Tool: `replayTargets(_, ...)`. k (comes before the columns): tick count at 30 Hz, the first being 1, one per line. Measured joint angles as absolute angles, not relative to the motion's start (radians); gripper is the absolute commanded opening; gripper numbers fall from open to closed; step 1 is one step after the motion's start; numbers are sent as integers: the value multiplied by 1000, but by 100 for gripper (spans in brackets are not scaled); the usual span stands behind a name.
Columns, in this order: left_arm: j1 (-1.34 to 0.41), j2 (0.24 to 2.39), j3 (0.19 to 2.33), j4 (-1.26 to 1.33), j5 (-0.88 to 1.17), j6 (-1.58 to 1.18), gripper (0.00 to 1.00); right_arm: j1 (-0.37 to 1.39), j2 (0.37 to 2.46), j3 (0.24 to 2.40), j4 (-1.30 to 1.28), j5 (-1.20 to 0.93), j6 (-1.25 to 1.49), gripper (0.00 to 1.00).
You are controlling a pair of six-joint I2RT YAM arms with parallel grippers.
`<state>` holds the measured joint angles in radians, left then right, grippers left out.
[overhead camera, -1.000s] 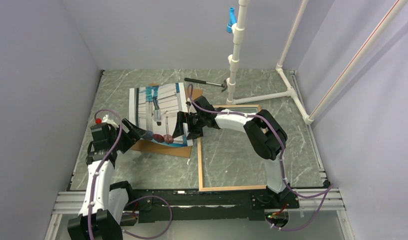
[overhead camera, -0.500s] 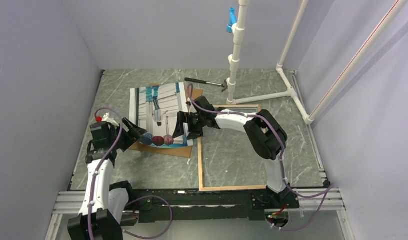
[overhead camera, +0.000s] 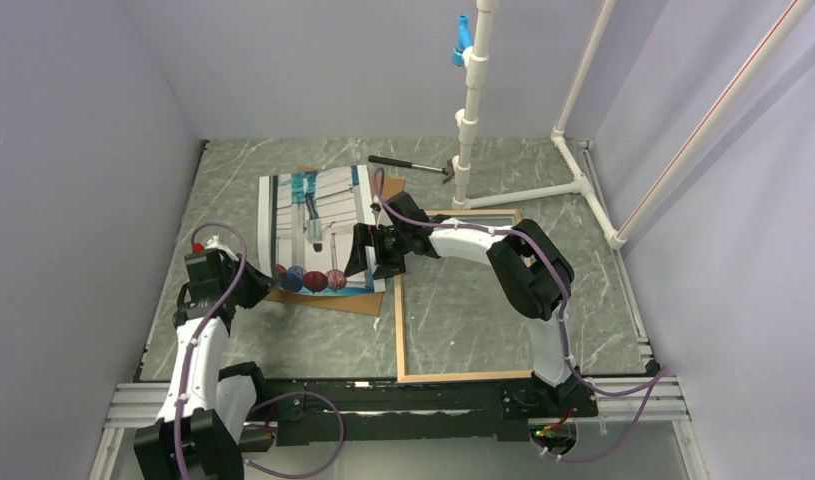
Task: Put the photo into the frame
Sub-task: Move the photo to the center of the board.
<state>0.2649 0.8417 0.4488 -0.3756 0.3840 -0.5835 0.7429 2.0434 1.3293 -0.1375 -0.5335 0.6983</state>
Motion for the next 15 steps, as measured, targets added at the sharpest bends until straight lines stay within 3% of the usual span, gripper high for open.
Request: replayTargets(15, 265, 659, 590, -461, 486, -722, 0, 732, 1866, 1329, -284, -481, 647, 100)
